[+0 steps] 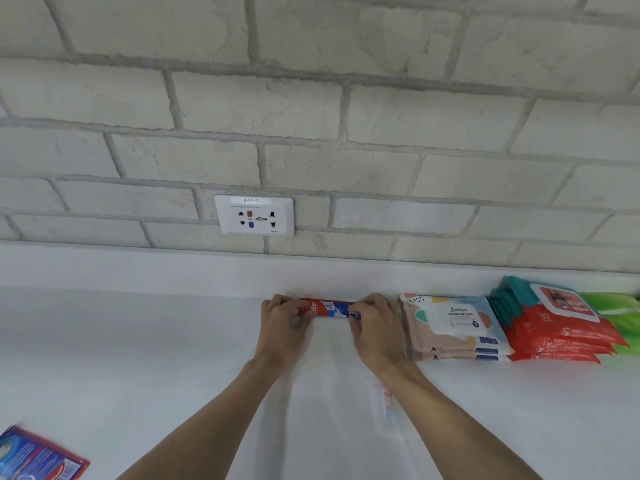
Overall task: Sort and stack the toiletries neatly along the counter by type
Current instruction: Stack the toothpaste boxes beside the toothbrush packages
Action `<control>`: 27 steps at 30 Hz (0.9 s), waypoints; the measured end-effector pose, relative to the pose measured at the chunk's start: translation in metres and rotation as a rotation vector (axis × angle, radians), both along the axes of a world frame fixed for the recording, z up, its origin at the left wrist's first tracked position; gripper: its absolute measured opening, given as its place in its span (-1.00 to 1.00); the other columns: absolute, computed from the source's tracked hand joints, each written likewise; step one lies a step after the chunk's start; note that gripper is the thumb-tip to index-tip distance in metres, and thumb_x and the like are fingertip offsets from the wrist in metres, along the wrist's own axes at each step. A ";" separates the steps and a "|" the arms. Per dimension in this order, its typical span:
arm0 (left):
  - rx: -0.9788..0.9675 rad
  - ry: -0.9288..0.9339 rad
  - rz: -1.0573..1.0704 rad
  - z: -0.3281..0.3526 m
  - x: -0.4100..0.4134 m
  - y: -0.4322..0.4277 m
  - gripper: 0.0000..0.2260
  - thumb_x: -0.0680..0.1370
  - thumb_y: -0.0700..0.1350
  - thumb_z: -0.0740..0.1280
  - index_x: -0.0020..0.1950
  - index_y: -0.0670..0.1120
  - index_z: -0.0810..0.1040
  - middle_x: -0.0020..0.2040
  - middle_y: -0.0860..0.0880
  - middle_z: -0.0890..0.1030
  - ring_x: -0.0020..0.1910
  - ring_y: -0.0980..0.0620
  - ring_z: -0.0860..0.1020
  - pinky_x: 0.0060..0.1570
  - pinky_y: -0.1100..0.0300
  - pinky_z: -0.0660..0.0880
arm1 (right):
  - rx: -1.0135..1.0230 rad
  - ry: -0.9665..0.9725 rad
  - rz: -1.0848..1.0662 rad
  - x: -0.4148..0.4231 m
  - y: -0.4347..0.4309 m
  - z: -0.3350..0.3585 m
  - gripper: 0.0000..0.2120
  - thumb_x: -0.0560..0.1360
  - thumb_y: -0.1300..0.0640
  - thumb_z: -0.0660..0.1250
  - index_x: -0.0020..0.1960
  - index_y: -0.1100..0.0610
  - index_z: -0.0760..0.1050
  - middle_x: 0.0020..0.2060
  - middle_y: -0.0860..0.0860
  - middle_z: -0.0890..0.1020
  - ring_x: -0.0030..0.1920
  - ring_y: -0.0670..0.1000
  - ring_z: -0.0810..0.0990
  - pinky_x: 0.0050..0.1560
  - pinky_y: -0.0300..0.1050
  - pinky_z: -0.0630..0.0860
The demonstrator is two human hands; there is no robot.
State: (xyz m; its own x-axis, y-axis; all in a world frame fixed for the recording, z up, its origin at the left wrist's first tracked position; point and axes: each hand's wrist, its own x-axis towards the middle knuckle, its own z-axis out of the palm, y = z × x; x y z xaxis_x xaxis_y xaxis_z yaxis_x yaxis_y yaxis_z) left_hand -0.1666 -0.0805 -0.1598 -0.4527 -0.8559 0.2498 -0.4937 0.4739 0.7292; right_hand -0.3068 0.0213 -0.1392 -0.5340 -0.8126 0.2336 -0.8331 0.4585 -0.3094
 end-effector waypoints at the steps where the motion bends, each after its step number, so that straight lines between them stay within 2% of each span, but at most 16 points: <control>1: 0.022 0.020 0.013 0.002 0.002 0.001 -0.84 0.54 -0.11 0.37 0.11 -0.01 0.64 0.05 0.07 0.53 0.08 0.09 0.35 -0.05 0.54 0.25 | -0.002 -0.004 0.007 0.002 0.001 0.002 -0.75 0.58 0.03 0.24 0.23 0.00 0.55 0.14 -0.02 0.49 0.16 0.06 0.41 0.19 -0.17 0.31; 6: 0.045 0.024 0.015 0.007 0.021 0.008 -0.84 0.51 -0.06 0.41 0.08 0.03 0.62 0.01 0.10 0.54 0.06 0.05 0.45 0.01 0.35 0.28 | -0.026 -0.098 0.069 0.017 0.007 0.012 -0.75 0.59 0.05 0.25 0.23 0.04 0.53 0.14 -0.01 0.48 0.16 0.06 0.40 0.20 -0.18 0.35; 11: 0.040 0.018 -0.050 0.024 0.053 0.023 -0.83 0.52 -0.02 0.38 0.11 0.08 0.58 0.03 0.16 0.49 0.05 0.12 0.45 0.04 0.36 0.32 | -0.026 -0.175 0.116 0.046 0.020 0.026 -0.77 0.58 0.03 0.26 0.20 0.01 0.55 0.17 -0.02 0.52 0.22 0.04 0.44 0.29 -0.14 0.35; 14: 0.011 -0.012 -0.090 0.034 0.077 0.033 -0.84 0.53 0.00 0.36 0.11 0.11 0.57 0.05 0.19 0.49 0.07 0.13 0.43 0.02 0.42 0.29 | -0.031 -0.228 0.147 0.070 0.031 0.032 -0.79 0.58 0.01 0.27 0.17 -0.01 0.57 0.19 -0.04 0.54 0.23 0.02 0.46 0.28 -0.15 0.37; 18: -0.085 -0.035 -0.104 0.044 0.113 0.050 -0.83 0.53 -0.03 0.37 0.11 0.09 0.59 0.04 0.18 0.51 0.05 0.09 0.44 0.03 0.37 0.30 | -0.057 -0.273 0.205 0.104 0.040 0.039 -0.81 0.56 0.05 0.28 0.13 -0.02 0.60 0.12 -0.02 0.58 0.14 0.03 0.53 0.20 -0.13 0.46; 23: -0.138 -0.058 -0.069 0.047 0.176 0.074 -0.85 0.51 -0.04 0.39 0.08 0.08 0.61 0.00 0.21 0.51 0.05 0.08 0.44 0.02 0.36 0.29 | -0.110 -0.322 0.288 0.161 0.055 0.045 -0.85 0.55 0.06 0.29 0.06 -0.04 0.60 0.06 -0.06 0.59 0.10 -0.01 0.52 0.09 -0.27 0.41; 27: -0.140 -0.078 0.006 0.044 0.222 0.088 -0.85 0.51 -0.07 0.40 0.06 0.06 0.63 0.02 0.14 0.55 0.08 0.05 0.45 0.05 0.31 0.29 | -0.102 -0.370 0.343 0.206 0.059 0.044 -0.85 0.57 0.04 0.28 0.08 -0.06 0.59 0.08 -0.11 0.57 0.14 -0.08 0.48 0.11 -0.32 0.34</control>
